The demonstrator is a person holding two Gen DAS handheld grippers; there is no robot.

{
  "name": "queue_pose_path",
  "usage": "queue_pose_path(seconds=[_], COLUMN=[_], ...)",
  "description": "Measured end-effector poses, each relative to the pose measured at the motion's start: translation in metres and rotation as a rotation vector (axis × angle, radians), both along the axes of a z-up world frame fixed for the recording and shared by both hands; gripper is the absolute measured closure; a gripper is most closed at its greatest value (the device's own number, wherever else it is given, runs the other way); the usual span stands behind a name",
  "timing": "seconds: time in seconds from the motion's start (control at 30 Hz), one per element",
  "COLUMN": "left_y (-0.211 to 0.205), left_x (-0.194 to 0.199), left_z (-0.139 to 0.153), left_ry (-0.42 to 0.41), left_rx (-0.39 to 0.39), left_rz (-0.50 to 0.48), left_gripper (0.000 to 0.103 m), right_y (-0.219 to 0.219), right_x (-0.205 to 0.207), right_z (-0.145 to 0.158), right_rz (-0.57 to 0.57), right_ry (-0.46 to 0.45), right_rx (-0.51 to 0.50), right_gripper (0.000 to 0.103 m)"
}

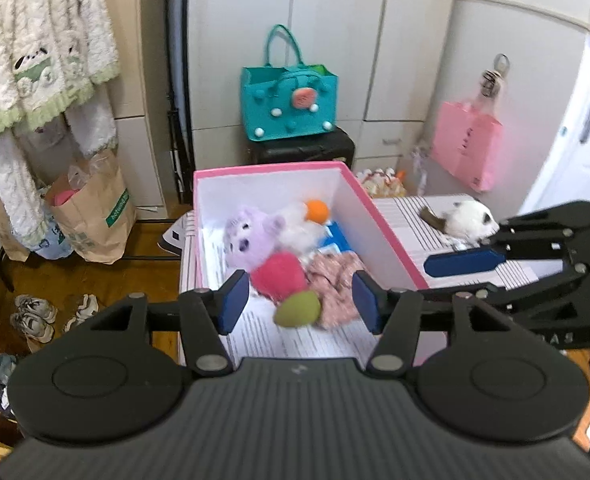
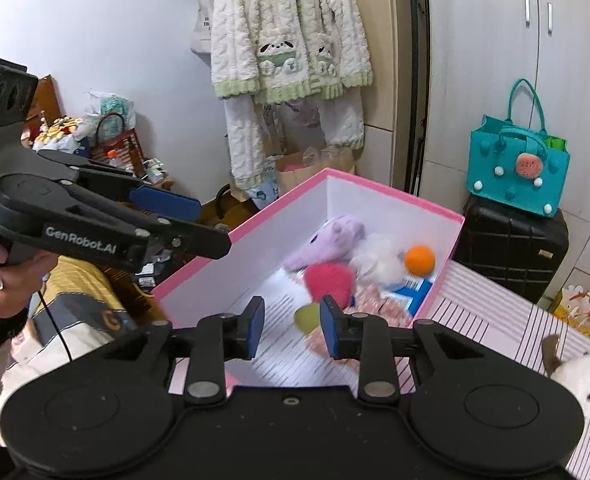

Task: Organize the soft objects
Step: 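Withdraw both grippers from the box toward the cat plush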

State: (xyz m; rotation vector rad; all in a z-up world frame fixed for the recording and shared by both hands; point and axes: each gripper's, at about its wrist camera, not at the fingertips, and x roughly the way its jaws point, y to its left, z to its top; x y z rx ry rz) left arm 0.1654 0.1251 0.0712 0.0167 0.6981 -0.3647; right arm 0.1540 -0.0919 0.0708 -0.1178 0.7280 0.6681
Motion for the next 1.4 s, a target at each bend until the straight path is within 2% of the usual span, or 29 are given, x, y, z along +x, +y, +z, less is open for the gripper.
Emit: queue_pose_path(seconds=[0.2, 0.37, 0.53, 0.83, 1.1, 1.4], left_y=[-0.005, -0.01, -0.019, -0.041, -0.064, -0.1], left_x=[-0.03, -0.055, -0.073, -0.098, -0.107, -0.1], left_z=[0.006, 0.012, 0.01, 0.004, -0.011, -0.031], left_ry=[0.03, 0.0, 0.017, 0.06, 0.107, 0.148], left_rx=[-0.001, 0.019, 0.052, 0.076, 0.103, 0.087], left_rz=[-0.06, -0.064, -0.091, -0.154, -0.218, -0.277], left_gripper=[0.043, 0.038, 0.033, 0.031, 0.03, 0.03], right_y=[-0.009, -0.018, -0.027, -0.048, -0.074, -0.107], right_x=[-0.031, -0.055, -0.077, -0.108, -0.124, -0.131], right_z=[0.009, 0.014, 0.014, 0.006, -0.008, -0.026], right_rz=[-0.017, -0.016, -0.025, -0.034, -0.073, -0.145], right_ry=[-0.013, -0.015, -0.008, 0.014, 0.039, 0.005], right_rx=[0.0, 0.005, -0.013, -0.042, -0.076, -0.107], right_gripper=[0.063, 0.062, 0.053, 0.048, 0.042, 0.035])
